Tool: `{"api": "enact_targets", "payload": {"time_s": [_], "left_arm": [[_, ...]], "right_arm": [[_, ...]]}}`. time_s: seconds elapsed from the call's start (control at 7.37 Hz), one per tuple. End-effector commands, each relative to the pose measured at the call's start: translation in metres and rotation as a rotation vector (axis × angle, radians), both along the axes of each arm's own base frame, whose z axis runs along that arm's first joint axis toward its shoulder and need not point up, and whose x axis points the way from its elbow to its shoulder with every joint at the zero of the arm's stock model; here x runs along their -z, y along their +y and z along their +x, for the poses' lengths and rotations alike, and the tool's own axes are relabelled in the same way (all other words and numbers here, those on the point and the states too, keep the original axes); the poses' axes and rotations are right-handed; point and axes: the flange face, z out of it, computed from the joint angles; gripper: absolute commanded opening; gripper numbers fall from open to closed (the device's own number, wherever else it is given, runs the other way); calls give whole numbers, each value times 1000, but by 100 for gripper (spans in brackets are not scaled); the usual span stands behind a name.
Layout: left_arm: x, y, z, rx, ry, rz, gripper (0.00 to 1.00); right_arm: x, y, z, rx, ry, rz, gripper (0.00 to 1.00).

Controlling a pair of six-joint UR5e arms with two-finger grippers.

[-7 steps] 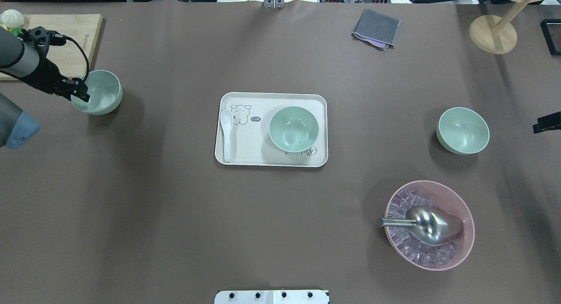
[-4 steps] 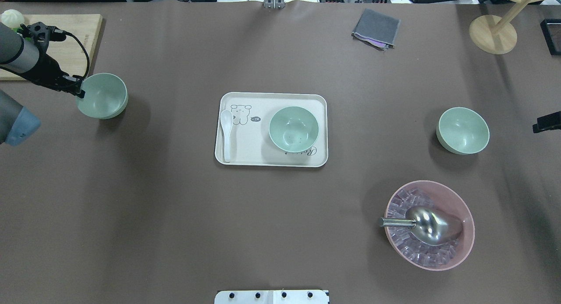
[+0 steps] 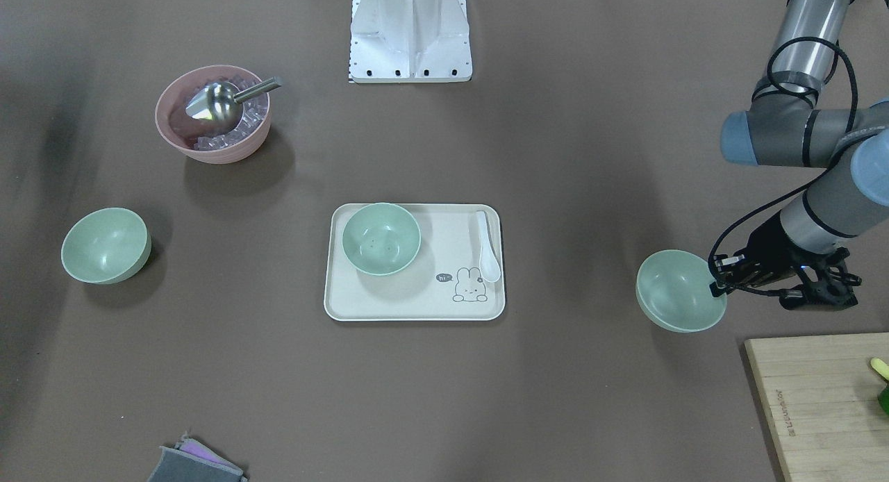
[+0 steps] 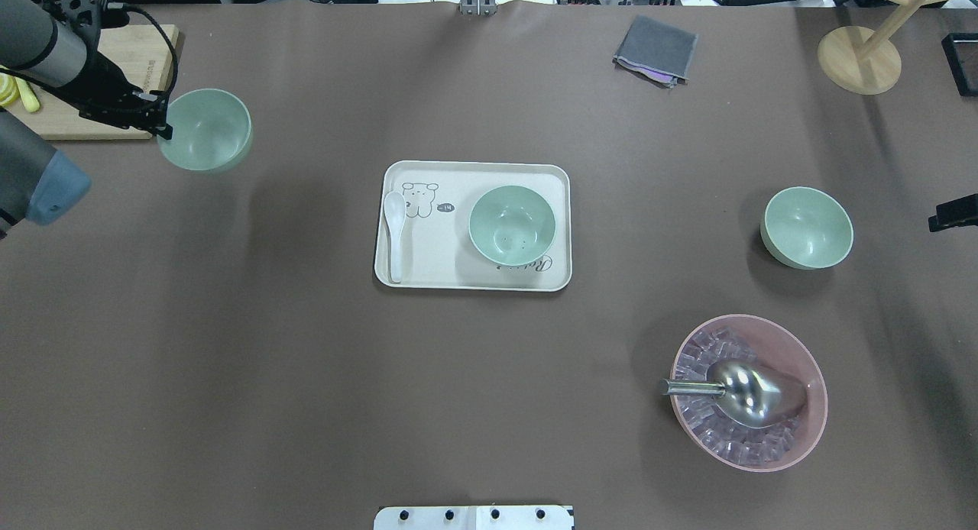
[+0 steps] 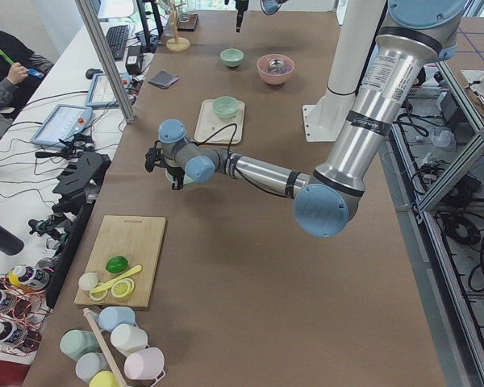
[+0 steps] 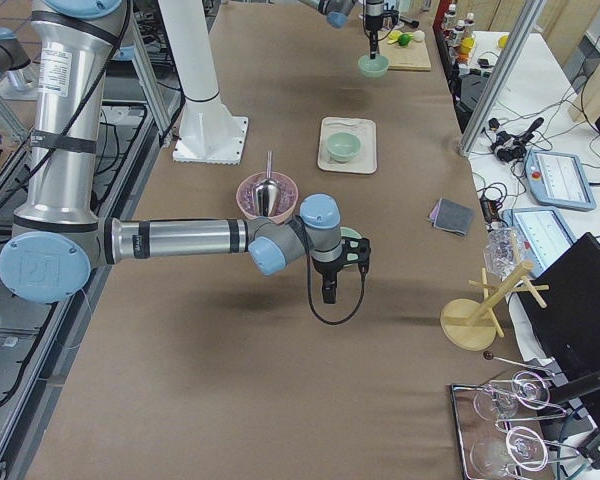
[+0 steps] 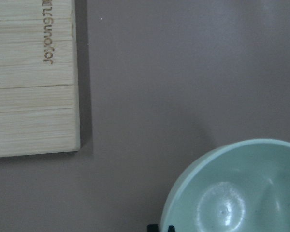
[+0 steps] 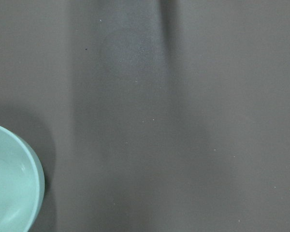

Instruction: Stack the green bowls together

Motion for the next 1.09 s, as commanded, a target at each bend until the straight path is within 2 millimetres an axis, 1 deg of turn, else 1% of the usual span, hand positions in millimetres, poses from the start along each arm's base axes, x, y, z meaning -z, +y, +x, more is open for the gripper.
{"api": "enact_targets", "payload": {"time_s": [0.0, 0.14, 0.27, 0.41, 0.54, 0.68, 0.81, 0.95], "left_arm": [[94, 20, 21, 59, 54, -134, 0], [127, 42, 53, 67, 74, -202, 0], [173, 53, 89, 98, 118, -278, 0], [209, 74, 134, 94, 145, -340, 0], [242, 87, 165, 119, 166, -369, 0], [261, 96, 195, 136, 164, -386, 0], [282, 105, 232, 171, 154, -390, 0], [296, 114, 261, 191, 145, -397, 0]], "right_arm": [[-1, 0, 0, 0, 1, -1, 100], [-1, 0, 1, -2, 1, -1, 100], [-1, 1, 1, -2, 1, -1, 100], [-2, 1, 1, -2, 3, -2, 100], [-1, 0, 0, -1, 2, 1, 100], [0, -1, 0, -2, 1, 2, 100], [0, -1, 0, 0, 0, 2, 100], [0, -1, 0, -2, 0, 2, 100]]}}
